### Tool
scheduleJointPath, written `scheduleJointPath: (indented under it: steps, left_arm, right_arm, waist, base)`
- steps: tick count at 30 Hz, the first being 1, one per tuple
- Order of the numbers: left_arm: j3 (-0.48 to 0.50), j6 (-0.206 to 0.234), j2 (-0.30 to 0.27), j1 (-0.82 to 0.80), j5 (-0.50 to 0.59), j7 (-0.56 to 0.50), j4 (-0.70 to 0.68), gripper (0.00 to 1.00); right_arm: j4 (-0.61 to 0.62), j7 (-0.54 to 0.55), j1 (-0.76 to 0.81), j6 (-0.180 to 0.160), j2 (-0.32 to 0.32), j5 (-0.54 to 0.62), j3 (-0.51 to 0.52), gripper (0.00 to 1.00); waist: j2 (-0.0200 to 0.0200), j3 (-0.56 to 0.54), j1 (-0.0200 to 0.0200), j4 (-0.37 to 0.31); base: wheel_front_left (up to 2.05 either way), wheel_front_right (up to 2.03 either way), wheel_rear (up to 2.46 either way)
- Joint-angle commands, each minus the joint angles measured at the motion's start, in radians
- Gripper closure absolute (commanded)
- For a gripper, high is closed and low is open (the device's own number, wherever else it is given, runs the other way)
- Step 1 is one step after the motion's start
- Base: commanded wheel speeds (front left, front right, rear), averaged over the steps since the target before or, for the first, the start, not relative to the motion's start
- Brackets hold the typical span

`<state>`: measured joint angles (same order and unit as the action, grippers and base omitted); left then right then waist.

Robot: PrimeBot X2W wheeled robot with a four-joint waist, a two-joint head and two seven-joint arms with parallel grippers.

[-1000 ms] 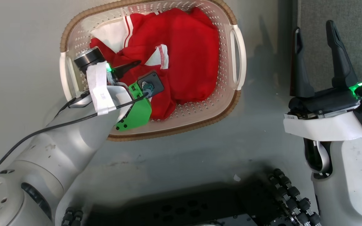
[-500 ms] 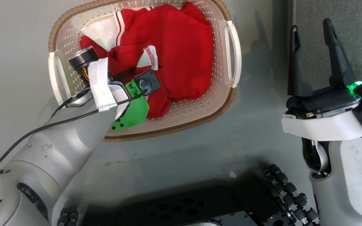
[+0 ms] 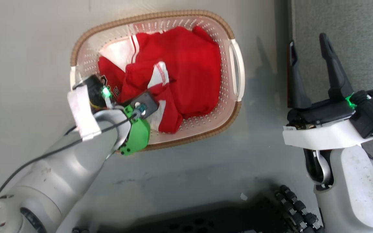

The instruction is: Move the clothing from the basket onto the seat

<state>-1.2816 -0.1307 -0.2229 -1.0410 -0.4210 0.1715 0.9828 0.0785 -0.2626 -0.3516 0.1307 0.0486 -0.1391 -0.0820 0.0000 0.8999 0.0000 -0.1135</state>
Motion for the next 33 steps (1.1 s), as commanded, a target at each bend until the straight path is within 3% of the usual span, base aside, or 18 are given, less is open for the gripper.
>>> scheduleJointPath:
  steps: [1, 10, 14, 23, 29, 33]
  left_arm:
    - [0.001, 0.0, -0.007, 0.036, -0.016, 0.022, 0.006, 1.0]
    - [0.076, 0.001, -0.014, 0.182, -0.184, 0.093, -0.032, 1.0]
    - [0.177, 0.041, -0.031, 0.252, -0.199, 0.094, -0.144, 1.0]
    - [0.418, 0.114, -0.073, 0.507, -0.139, 0.093, -0.428, 1.0]
    - [0.578, 0.16, -0.05, 0.657, -0.052, 0.093, -0.593, 1.0]
    - [0.658, 0.16, -0.023, 0.732, 0.014, 0.093, -0.683, 1.0]
  right_arm:
    - [-0.008, -0.003, 0.02, 0.0, 0.003, 0.003, 0.0, 0.0]
    - [-0.056, -0.003, 0.099, 0.0, 0.003, 0.021, -0.019, 0.0]
    - [-0.076, -0.003, 0.131, 0.0, 0.003, 0.027, -0.034, 0.0]
    - [-0.157, -0.003, 0.222, 0.0, 0.003, -0.001, -0.096, 0.0]
    - [-0.195, -0.003, 0.285, 0.0, 0.003, -0.037, -0.116, 0.0]
    - [-0.219, -0.003, 0.324, 0.0, 0.003, -0.051, -0.132, 0.0]
  waist:
    - [0.0, -0.115, 0.0, 0.015]
    - [0.0, -0.351, 0.0, 0.051]
    - [0.0, -0.442, 0.0, 0.066]
    - [0.0, -0.672, 0.0, 0.08]
    - [0.0, -0.801, 0.0, 0.075]
    - [0.0, -0.87, 0.0, 0.07]
  base:
    - [0.0, 0.0, 0.0]
    - [0.0, 0.0, 0.0]
    - [0.0, 0.0, 0.0]
    - [0.0, 0.0, 0.0]
    - [0.0, 0.0, 0.0]
    - [0.0, 0.0, 0.0]
